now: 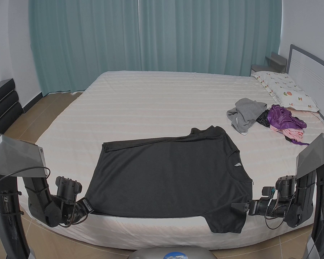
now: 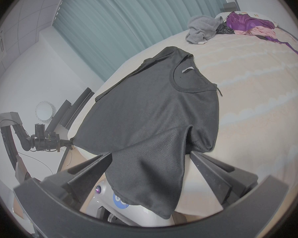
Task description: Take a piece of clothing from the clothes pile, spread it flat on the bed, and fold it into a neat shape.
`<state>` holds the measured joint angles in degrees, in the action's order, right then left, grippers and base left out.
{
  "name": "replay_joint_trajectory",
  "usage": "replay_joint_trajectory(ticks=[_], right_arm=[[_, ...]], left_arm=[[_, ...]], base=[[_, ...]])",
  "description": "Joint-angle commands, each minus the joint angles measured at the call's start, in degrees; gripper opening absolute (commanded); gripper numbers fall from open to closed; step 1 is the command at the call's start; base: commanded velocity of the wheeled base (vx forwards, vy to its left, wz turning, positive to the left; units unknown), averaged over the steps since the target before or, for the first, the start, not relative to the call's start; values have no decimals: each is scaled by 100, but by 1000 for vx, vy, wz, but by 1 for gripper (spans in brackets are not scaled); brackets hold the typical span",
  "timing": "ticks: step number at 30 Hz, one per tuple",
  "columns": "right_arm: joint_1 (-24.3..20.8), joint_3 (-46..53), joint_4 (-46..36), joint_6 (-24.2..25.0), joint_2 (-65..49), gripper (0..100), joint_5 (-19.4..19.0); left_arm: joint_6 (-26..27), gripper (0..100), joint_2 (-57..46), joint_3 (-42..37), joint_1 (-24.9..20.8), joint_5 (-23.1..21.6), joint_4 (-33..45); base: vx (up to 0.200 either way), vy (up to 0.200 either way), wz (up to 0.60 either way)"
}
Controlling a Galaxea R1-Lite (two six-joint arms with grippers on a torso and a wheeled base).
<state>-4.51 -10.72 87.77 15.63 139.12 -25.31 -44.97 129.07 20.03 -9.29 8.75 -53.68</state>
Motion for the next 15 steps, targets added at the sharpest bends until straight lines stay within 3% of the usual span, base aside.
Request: replay_joint_trajectory(ticks=[1,7,8,15], right_arm=[[-6,-36,135,10,282,100,8],[-6,8,179,10,274,100,8],[-6,8,179,10,274,0,8],[126,149,196,19,28,0,0]], left_arm=[[6,0,13,1,-3,4,-3],[6,0,13,1,-3,4,-3],[6,0,13,1,-3,4,-3],[6,0,13,-8,-3,4,-3]], base=[[0,0,0],[0,0,0],[0,0,0],[0,0,0]])
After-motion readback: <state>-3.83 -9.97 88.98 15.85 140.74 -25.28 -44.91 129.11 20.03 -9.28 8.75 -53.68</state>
